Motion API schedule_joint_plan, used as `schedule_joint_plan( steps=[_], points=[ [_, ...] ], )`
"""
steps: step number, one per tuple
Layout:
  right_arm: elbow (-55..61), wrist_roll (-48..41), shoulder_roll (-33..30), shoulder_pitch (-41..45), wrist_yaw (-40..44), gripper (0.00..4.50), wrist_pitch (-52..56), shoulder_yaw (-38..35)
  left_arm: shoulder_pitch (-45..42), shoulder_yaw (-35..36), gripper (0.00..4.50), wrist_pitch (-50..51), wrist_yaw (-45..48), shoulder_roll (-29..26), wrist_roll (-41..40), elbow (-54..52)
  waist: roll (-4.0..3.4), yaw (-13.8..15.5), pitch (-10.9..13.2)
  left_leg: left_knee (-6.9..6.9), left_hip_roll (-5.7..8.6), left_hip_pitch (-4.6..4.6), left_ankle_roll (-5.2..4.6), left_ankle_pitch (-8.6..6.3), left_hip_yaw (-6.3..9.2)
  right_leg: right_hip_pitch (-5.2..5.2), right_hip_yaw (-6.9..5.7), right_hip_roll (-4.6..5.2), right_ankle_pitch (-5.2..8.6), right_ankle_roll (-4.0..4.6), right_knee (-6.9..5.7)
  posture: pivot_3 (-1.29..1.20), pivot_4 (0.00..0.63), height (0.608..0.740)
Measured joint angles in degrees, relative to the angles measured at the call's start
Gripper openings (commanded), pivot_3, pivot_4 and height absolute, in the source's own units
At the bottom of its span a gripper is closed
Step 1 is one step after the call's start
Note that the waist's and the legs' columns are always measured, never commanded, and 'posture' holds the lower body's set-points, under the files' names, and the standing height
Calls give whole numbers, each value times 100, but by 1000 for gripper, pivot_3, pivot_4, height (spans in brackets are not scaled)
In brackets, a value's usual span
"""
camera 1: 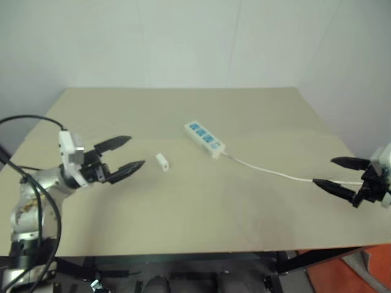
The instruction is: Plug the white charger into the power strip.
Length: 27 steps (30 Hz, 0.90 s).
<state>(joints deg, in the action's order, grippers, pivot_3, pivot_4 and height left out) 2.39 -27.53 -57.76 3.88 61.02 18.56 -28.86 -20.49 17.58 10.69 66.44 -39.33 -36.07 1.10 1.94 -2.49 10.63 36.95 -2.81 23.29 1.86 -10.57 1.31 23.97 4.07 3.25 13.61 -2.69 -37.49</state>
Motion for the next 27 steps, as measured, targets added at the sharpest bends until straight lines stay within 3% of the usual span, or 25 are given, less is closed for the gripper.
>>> schedule_joint_plan(
  steps=[13, 20, 24, 27],
  points=[
    [-326, 153, 49, 301, 80, 4500, -188, 298, 128, 88, 4494, -55, -18, -31, 5, -11, 0, 14, 0, 0, 0, 1, 0, 0, 0, 0, 0, 1, 0, 0, 1, 0, 150, 740],
    [-77, 138, 292, 169, -43, 4500, -157, 298, -370, -57, 4494, -60, 143, -59, 110, 341, 0, 5, 0, 0, 1, 0, 0, 0, 2, 0, 0, 0, 0, -1, 1, 0, 150, 740],
    [-193, 252, 806, 855, -235, 4500, -156, 997, -476, -272, 4494, -66, 232, -62, 279, 494, 4, -99, -2, -1, -1, -5, 0, 0, 3, 0, 2, -6, -1, 0, -4, 0, 150, 740],
    [-1023, 668, 1621, 1881, -508, 4500, -268, 1842, -620, -517, 4494, -69, 237, -43, 454, 549, 8, -164, -3, -2, -1, -5, -1, 1, 8, 4, 3, -10, -10, 5, -5, 0, 150, 740]
  ],
)
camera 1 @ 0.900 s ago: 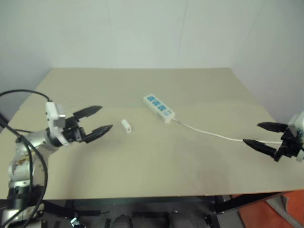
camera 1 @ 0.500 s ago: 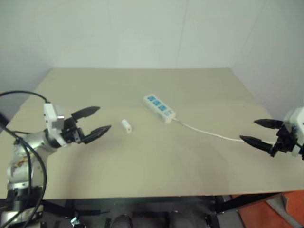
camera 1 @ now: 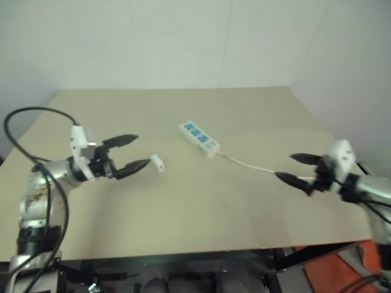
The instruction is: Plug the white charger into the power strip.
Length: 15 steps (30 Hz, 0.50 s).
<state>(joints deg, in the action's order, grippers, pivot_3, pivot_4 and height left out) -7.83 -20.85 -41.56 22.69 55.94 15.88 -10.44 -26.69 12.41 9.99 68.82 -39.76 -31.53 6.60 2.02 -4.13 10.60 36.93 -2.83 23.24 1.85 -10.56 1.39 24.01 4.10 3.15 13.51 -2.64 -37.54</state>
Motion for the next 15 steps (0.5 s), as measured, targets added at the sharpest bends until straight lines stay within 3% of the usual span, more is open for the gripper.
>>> schedule_joint_plan(
  steps=[5, 12, 15],
  points=[
    [-2111, 854, 905, 1395, -307, 4500, -691, 908, -119, -67, 4494, -4, 14, -106, 134, 42, -4, 16, 3, -6, 0, 21, -1, 0, 1, 18, -1, 0, -4, 18, 2, 0, 150, 740],
    [-4973, 1651, 1497, 3064, -702, 4500, -1628, 1267, -40, -92, 4494, -2, 23, -178, 233, -56, -5, 38, 5, -6, 5, 32, 0, 0, 0, 16, -6, 9, -19, 36, 13, 0, 150, 740],
    [-5621, 1932, 1531, 3285, -765, 3892, -1787, 1395, 134, -77, 4500, 25, -7, -217, 230, -217, -6, 29, 5, -6, 5, 31, 0, 0, 1, 17, -7, 9, -19, 37, 13, 0, 150, 740]
  ],
)
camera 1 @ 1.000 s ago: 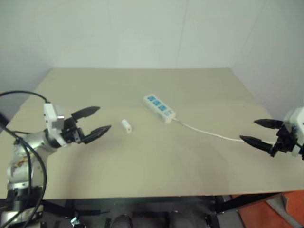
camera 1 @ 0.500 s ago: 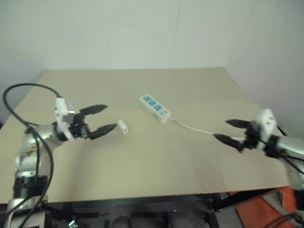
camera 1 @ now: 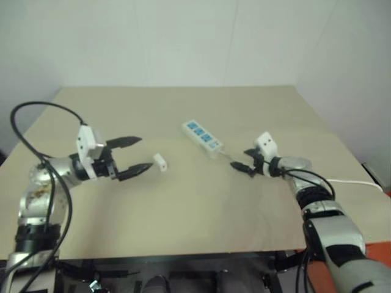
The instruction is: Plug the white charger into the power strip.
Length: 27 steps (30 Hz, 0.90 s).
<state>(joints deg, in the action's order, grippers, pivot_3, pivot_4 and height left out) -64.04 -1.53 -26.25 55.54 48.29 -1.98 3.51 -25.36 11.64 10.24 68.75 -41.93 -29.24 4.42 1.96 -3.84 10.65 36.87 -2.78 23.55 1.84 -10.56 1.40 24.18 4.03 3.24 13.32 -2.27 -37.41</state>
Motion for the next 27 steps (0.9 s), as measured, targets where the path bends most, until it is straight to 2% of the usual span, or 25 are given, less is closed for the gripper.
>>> schedule_joint_plan(
  steps=[10, 11, 16, 19, 21, 27],
  points=[
    [-498, 445, 133, 201, -26, 251, -571, 101, 358, 97, 4500, 26, -80, -113, -24, -343, 0, -26, 0, 0, -3, -24, 0, 0, 0, -11, 3, -5, 8, -12, -12, 0, 150, 740],
    [-499, 479, 139, 202, -27, 18, -610, 101, 359, 97, 4500, 26, -85, -113, -24, -343, 1, -31, -1, 0, -4, -24, 0, 0, 0, -11, 3, -5, 7, -12, -12, 0, 150, 740],
    [-445, 471, 214, 185, 39, 18, -636, 30, 355, 93, 4500, 26, -102, -113, -23, -338, 1, -71, -1, -1, -6, -24, 0, 0, 0, -9, 5, -8, 6, -8, -12, 0, 150, 740],
    [86, 463, 283, -96, 186, 18, -625, 25, 293, 54, 4500, 25, -53, -111, -13, -287, 1, -113, -1, -2, -6, -22, 0, 0, 1, -6, 5, -8, 6, -8, -15, 0, 150, 740],
    [763, 463, 241, -501, 248, 18, -596, 35, 228, 28, 4500, 23, -41, -110, -1, -208, 1, -108, -1, -2, -6, -19, 0, 0, 1, -5, 5, -8, 7, -10, -16, 0, 150, 740],
    [4389, -95, -299, -2855, 391, 18, 562, -211, 54, -115, 4500, 13, 87, -121, 11, 3, 0, 54, 0, -2, -4, -5, 0, 0, 2, 1, 0, -4, 18, -23, -14, 0, 150, 740]
  ],
)
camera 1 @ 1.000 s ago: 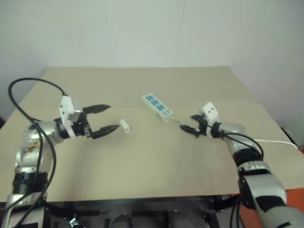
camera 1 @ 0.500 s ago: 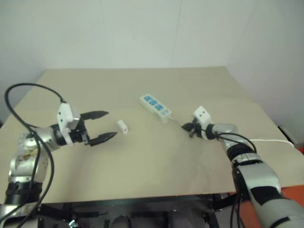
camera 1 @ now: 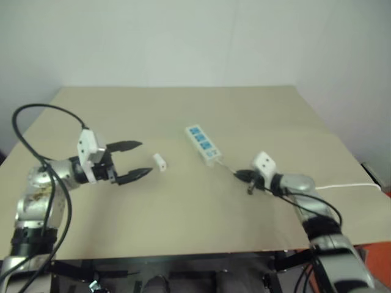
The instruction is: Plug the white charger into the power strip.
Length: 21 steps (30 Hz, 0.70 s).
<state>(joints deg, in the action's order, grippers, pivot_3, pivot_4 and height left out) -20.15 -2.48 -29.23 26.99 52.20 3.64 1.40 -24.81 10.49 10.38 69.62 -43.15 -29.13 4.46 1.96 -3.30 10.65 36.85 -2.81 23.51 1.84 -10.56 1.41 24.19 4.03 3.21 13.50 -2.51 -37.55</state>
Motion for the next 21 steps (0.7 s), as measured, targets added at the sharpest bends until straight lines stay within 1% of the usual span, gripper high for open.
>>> schedule_joint_plan(
  steps=[2, 3, 6, 9, 10, 11, 12, 15, 16, 19, 21],
  points=[
    [973, -78, -193, -683, -128, 18, 407, -86, -31, -49, 4500, -4, 68, 4, 3, 65, 1, 45, 0, 1, 1, -5, 0, 0, -4, -3, 1, 2, 9, -15, 2, 0, 150, 740],
    [1220, -100, -238, -862, -183, 18, 543, -119, -41, -52, 4500, -7, 81, 4, 7, 119, 1, 50, -1, 1, 1, -11, 0, 0, -4, -5, 3, 1, 9, -15, 2, 0, 150, 740],
    [1793, -147, -265, -1220, -413, 978, 970, -255, -215, -137, 4500, -26, 141, 30, 61, 278, 2, 53, -1, 1, 0, -21, 0, 0, -1, -6, 4, -4, 2, -11, -3, 0, 150, 740],
    [2186, -264, -129, -1316, -779, 2058, 1366, -331, -458, -278, 4500, -79, 205, 114, 136, 473, 2, 55, -1, 1, -2, -22, 0, 1, 1, -5, 5, -7, 2, -10, -7, 0, 150, 740],
    [2284, -312, -46, -1346, -902, 2357, 1417, -388, -492, -301, 4500, -121, 223, 145, 163, 510, 2, 56, -1, 1, -2, -22, 0, 1, 0, -4, 5, -8, 3, -8, -6, 0, 150, 740],
    [2418, -347, 78, -1396, -1064, 2760, 1447, -457, -511, -320, 4500, -160, 240, 178, 204, 559, 2, 55, -1, 0, -2, -19, 0, 1, 0, -4, 5, -8, 5, -6, -5, 0, 150, 740],
    [2491, -373, 182, -1419, -1201, 3067, 1456, -491, -515, -324, 4500, -175, 248, 199, 208, 587, 2, 53, -1, 1, -2, -15, 0, 1, 0, -2, 6, -7, 5, -6, -3, 0, 150, 740],
    [2709, -562, 703, -1420, -1728, 4168, 1449, -629, -517, -329, 4500, -193, 268, 241, 220, 655, 2, 59, -1, 1, -2, -9, 0, 1, 1, 0, 5, -6, 5, -6, -1, 0, 150, 740],
    [2771, -631, 939, -1411, -1914, 4456, 1437, -688, -517, -329, 4500, -199, 268, 245, 229, 658, 2, 64, -1, 1, -2, -9, 0, 1, 1, 0, 5, -6, 5, -6, -2, 0, 150, 740],
    [2838, -791, 1332, -1373, -2213, 4456, 1384, -650, -513, -328, 4500, -239, 249, 248, 251, 658, 2, 71, -1, 1, -2, -10, 0, 1, 0, -2, 5, -5, 4, -7, -2, 0, 150, 740],
    [2810, -780, 1417, -1358, -2318, 4456, 1313, -614, -497, -315, 4500, -247, 237, 247, 251, 657, 2, 71, -1, 1, -2, -11, 0, 1, 0, -2, 5, -5, 4, -7, -2, 0, 150, 740]
  ],
)
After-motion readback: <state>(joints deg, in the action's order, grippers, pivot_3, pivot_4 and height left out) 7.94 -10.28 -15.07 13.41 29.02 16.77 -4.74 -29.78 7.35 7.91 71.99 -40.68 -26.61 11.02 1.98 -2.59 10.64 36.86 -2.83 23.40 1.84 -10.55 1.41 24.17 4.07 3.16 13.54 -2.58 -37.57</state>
